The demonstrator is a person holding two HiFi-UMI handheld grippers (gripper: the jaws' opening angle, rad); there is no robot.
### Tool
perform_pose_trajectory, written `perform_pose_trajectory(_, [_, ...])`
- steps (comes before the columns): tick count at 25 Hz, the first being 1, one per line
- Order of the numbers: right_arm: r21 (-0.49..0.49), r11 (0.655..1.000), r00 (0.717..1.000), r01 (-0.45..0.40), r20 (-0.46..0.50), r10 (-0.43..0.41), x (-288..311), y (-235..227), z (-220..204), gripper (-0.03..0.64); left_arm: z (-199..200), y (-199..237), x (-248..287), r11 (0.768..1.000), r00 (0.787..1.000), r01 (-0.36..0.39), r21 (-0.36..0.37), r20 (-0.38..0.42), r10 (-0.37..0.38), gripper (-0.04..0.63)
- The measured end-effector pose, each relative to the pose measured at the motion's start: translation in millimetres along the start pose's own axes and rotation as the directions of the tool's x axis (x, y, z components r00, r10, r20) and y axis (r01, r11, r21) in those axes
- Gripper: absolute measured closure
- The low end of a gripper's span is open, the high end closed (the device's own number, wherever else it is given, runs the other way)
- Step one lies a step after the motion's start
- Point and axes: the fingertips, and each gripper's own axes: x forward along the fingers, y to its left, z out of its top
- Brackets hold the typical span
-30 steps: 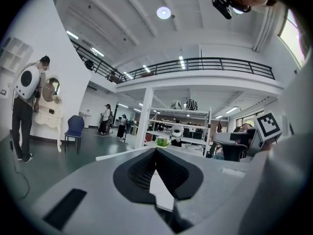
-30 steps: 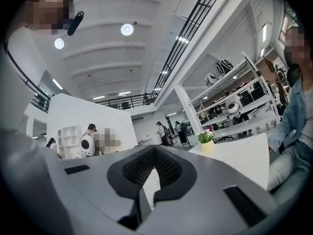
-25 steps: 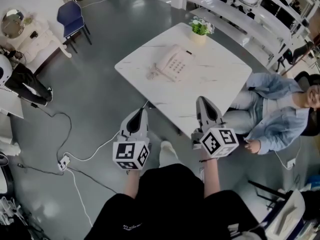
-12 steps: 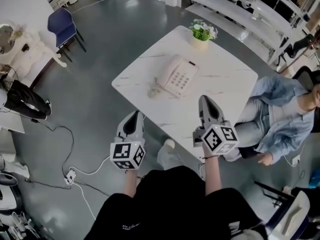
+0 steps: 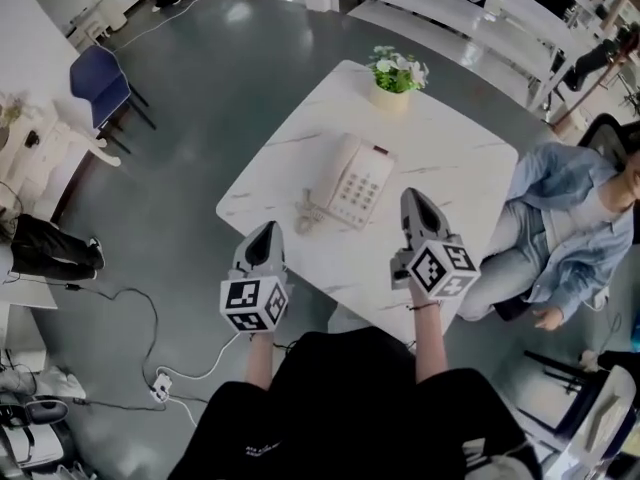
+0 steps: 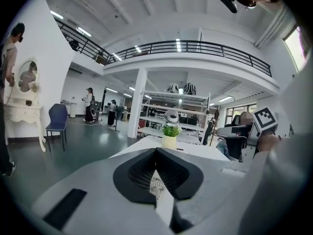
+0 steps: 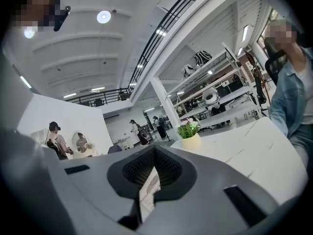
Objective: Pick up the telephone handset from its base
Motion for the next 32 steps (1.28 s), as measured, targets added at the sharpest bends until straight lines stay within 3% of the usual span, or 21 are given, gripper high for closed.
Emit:
perform_pose_trajectory(7, [-0.002, 0.999, 0.999, 0.047, -0.008, -0.047, 23.5, -14.8, -4.3, 0.627, -10.3, -4.6, 58.9, 0.994, 0.992, 0.096, 0.051, -0.083, -0.092, 0.595])
perform_pose_trajectory(15, [-0.027, 0.990, 0.990, 0.137, -0.024, -0.138, 36.6, -34.4, -4.0, 0.627, -15.5, -16.4, 118.5, 0.977, 0.961, 0.211, 0.036, -0.191, -0.200, 0.595])
perform_pose_trajectory(23, [-0.011, 0.978, 0.977, 0.208, -0.050, -0.208, 48.2, -46.8, -22.7, 0.627, -36.9, -26.0, 171.7, 0.957, 0.898, 0.289, 0.028, -0.353, -0.262, 0.590])
perform_pose_trajectory(32, [0.002, 0.973, 0.970, 0.232, -0.068, -0.232, 65.7, -58.6, -35.8, 0.627, -62.7, -43.4, 211.7, 0.939, 0.834, 0.344, 0.014, -0.464, -0.299, 0.440])
